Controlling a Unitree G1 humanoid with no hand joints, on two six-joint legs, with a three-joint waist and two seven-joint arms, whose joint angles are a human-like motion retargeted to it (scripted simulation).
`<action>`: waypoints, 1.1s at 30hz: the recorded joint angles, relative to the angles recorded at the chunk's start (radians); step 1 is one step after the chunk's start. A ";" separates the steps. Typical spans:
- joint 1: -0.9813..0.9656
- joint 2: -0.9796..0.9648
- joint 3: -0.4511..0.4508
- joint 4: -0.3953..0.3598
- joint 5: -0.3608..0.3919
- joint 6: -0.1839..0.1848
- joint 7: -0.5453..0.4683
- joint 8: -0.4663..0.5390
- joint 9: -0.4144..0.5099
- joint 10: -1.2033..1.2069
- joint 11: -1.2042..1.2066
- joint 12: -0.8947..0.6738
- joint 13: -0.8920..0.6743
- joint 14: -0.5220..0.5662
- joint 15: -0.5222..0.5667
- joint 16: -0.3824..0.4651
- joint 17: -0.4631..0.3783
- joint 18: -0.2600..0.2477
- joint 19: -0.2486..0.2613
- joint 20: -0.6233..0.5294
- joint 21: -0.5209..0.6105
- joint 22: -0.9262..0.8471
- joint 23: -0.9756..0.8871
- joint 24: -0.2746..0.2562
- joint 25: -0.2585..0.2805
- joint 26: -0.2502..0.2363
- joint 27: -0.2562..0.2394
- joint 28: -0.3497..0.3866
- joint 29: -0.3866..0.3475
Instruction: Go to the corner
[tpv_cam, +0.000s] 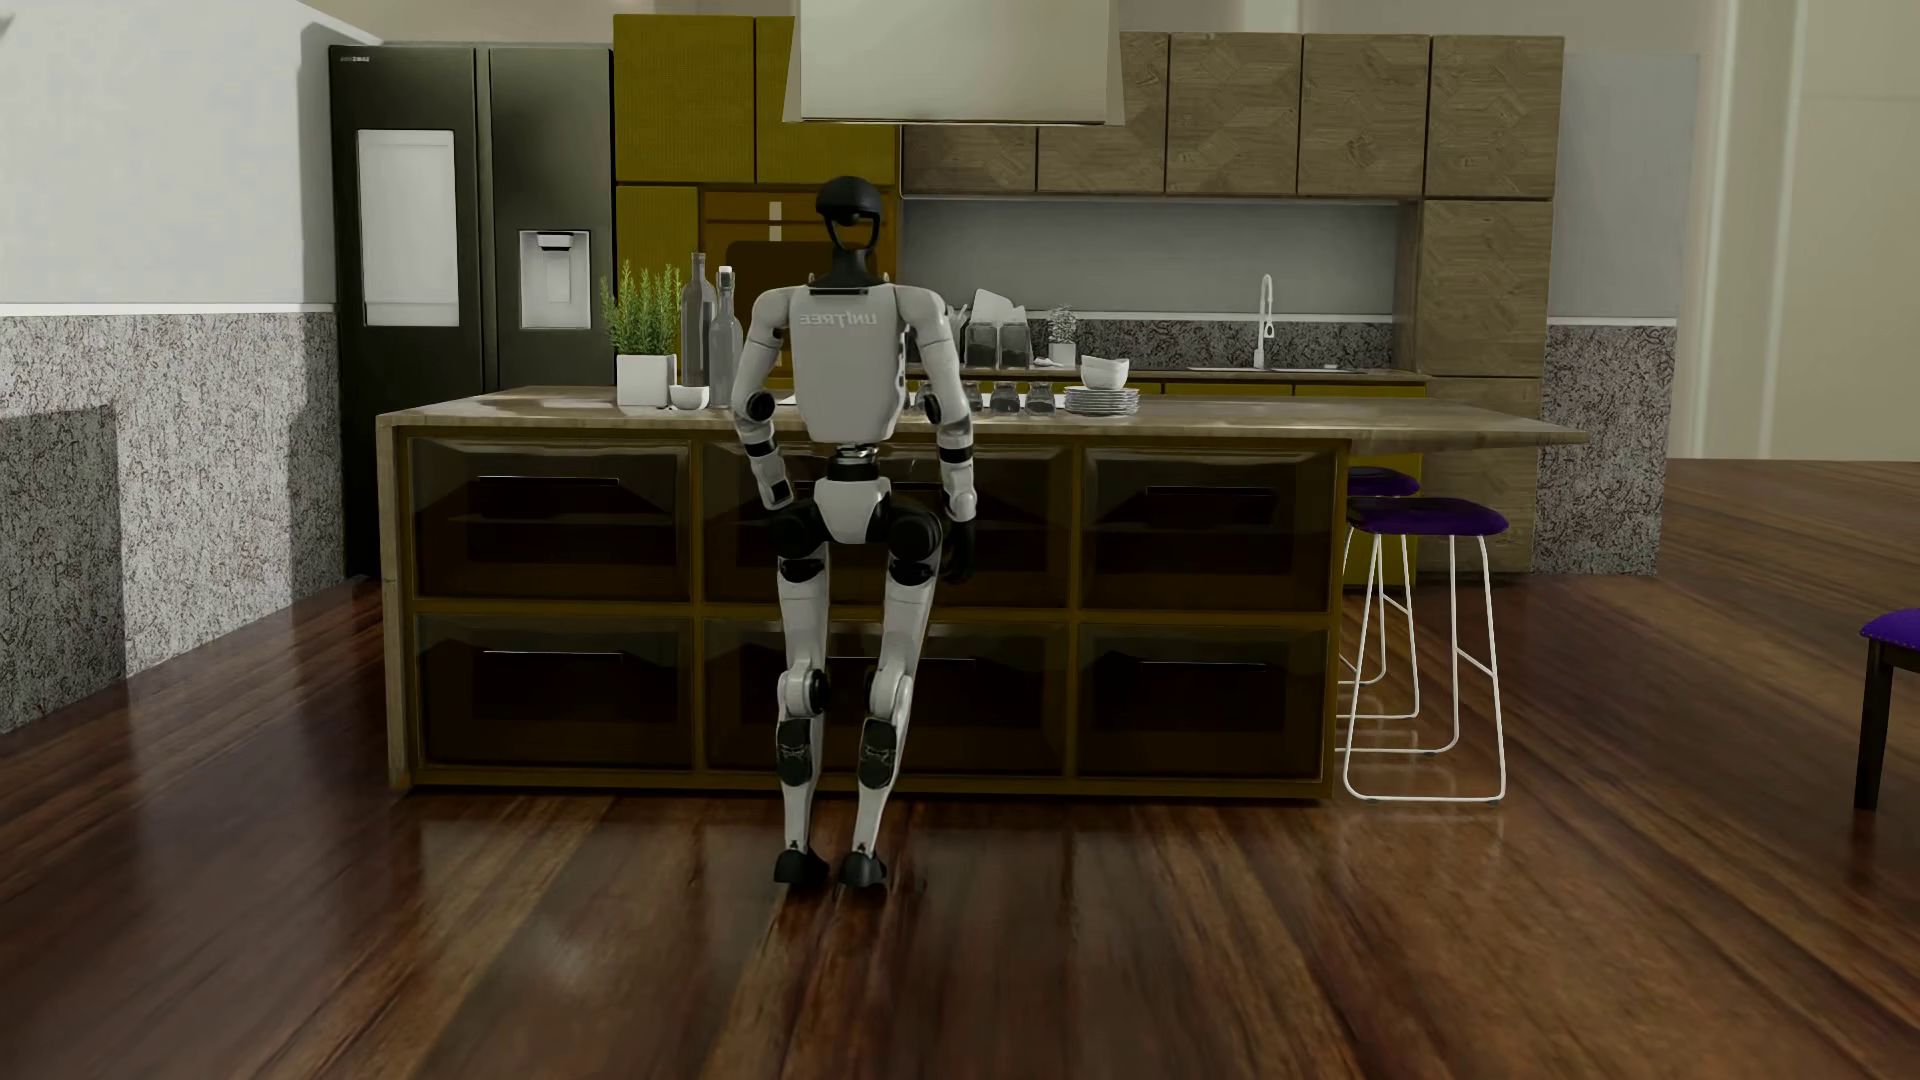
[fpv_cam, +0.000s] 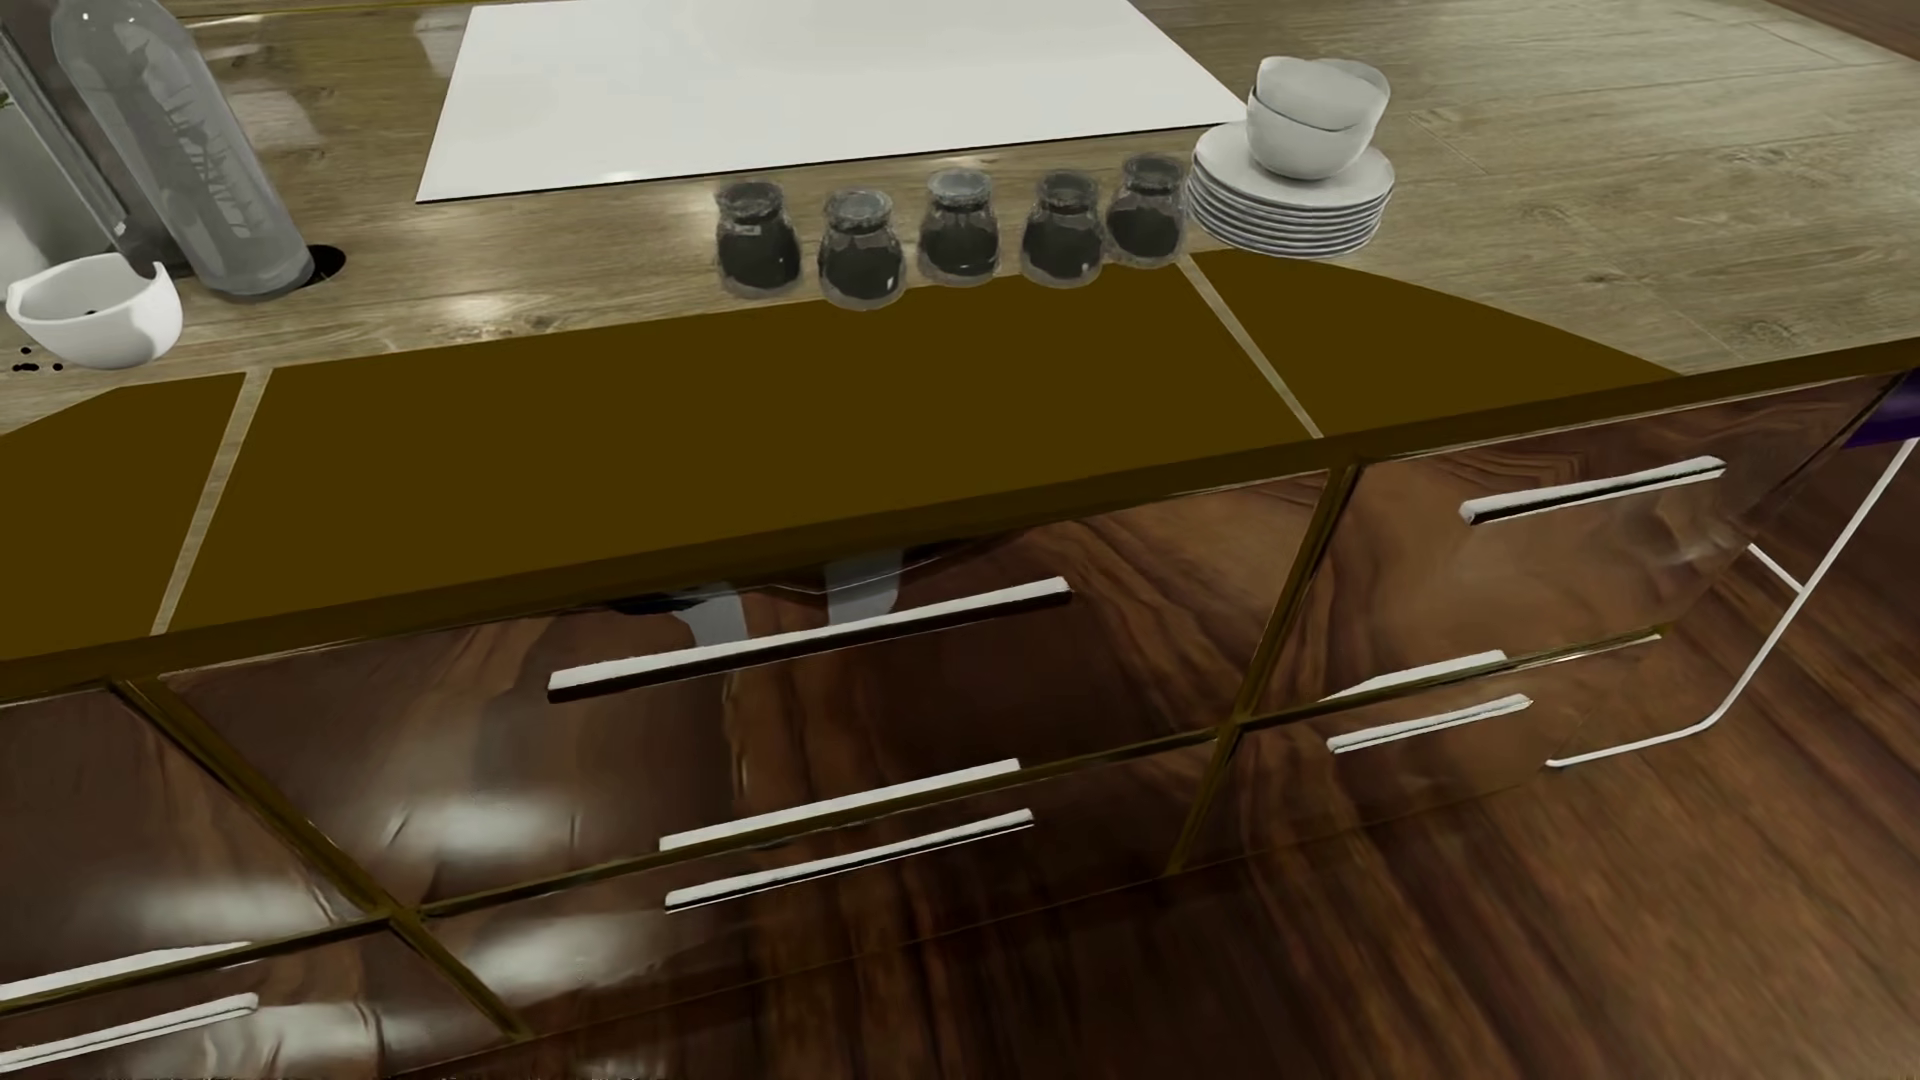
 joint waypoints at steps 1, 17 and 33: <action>-0.004 -0.002 -0.001 -0.003 -0.002 0.001 0.000 0.000 -0.001 0.002 0.000 0.000 -0.002 -0.002 0.001 -0.002 0.001 0.000 0.000 0.004 -0.006 -0.001 0.007 0.000 0.000 0.000 0.000 0.000 0.000; -0.009 -0.012 0.034 -0.005 -0.015 -0.012 0.000 0.000 -0.021 -0.001 0.009 0.025 0.022 0.002 -0.020 -0.014 0.021 0.000 0.000 0.049 -0.031 -0.014 -0.023 0.000 0.000 0.000 0.000 0.000 0.000; -0.019 -0.017 0.100 0.000 -0.014 -0.044 0.000 0.000 -0.026 -0.004 -0.003 0.008 0.021 -0.003 -0.015 -0.003 0.029 0.000 0.000 0.046 0.050 -0.003 -0.048 0.000 0.000 0.000 0.000 0.000 0.000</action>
